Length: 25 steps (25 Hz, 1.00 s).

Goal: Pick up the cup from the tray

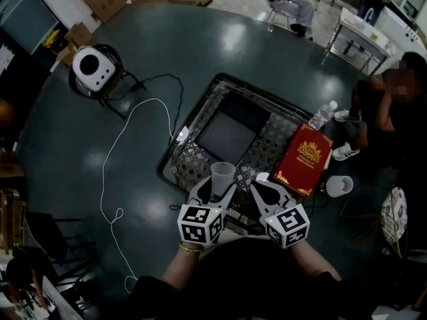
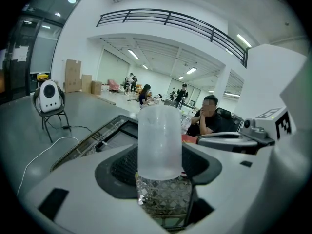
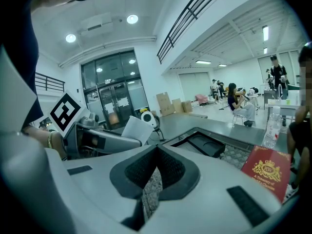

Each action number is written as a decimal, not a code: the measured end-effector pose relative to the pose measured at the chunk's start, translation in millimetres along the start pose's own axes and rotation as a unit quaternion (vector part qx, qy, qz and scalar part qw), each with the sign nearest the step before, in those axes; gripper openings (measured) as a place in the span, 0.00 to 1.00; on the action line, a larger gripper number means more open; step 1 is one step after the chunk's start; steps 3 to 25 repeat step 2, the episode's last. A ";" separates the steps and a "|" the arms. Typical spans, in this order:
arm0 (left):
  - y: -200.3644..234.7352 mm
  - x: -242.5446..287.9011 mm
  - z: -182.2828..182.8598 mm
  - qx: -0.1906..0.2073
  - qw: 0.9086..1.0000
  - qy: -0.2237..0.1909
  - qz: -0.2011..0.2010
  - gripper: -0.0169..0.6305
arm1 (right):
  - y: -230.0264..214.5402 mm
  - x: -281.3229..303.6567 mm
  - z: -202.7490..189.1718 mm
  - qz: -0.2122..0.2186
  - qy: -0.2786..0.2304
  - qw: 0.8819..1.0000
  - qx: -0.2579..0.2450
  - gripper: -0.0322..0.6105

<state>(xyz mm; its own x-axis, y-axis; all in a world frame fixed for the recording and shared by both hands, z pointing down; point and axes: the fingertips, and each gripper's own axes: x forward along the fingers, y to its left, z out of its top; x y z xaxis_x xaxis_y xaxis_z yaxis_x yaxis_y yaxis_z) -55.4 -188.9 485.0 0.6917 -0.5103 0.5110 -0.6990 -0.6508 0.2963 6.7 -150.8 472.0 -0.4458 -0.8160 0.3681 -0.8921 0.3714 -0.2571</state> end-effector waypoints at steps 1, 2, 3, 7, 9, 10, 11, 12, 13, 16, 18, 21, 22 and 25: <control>0.3 0.3 -0.3 0.001 1.000 0.001 0.000 0.45 | 0.0 0.1 0.0 0.000 0.000 1.000 0.000 0.07; 0.6 0.6 -0.5 0.002 1.000 0.001 0.000 0.45 | 0.1 0.3 0.1 0.000 0.000 1.000 -0.001 0.07; 0.6 0.6 -0.5 0.002 1.000 0.001 0.000 0.45 | 0.1 0.3 0.1 0.000 0.000 1.000 -0.001 0.07; 0.6 0.6 -0.5 0.002 1.000 0.001 0.000 0.45 | 0.1 0.3 0.1 0.000 0.000 1.000 -0.001 0.07; 0.6 0.6 -0.5 0.002 1.000 0.001 0.000 0.45 | 0.1 0.3 0.1 0.000 0.000 1.000 -0.001 0.07; 0.6 0.6 -0.5 0.002 1.000 0.001 0.000 0.45 | 0.1 0.3 0.1 0.000 0.000 1.000 -0.001 0.07; 0.6 0.6 -0.5 0.002 1.000 0.001 0.000 0.45 | 0.1 0.3 0.1 0.000 0.000 1.000 -0.001 0.07; 0.6 0.6 -0.5 0.002 1.000 0.001 0.000 0.45 | 0.1 0.3 0.1 0.000 0.000 1.000 -0.001 0.07; 0.6 0.6 -0.5 0.002 1.000 0.001 0.000 0.45 | 0.1 0.3 0.1 0.000 0.000 1.000 -0.001 0.07; 0.6 0.6 -0.5 0.002 1.000 0.001 0.000 0.45 | 0.1 0.3 0.1 0.000 0.000 1.000 -0.001 0.07; 0.6 0.6 -0.5 0.002 1.000 0.001 0.000 0.45 | 0.1 0.3 0.1 0.000 0.000 1.000 -0.001 0.07; 0.6 0.6 -0.5 0.002 1.000 0.001 0.000 0.45 | 0.1 0.3 0.1 0.000 0.000 1.000 -0.001 0.07; 0.6 0.6 -0.5 0.002 1.000 0.001 0.000 0.45 | 0.1 0.3 0.1 0.000 0.000 1.000 -0.001 0.07; 0.6 0.6 -0.5 0.002 1.000 0.001 0.000 0.45 | 0.1 0.3 0.1 0.000 0.000 1.000 -0.001 0.07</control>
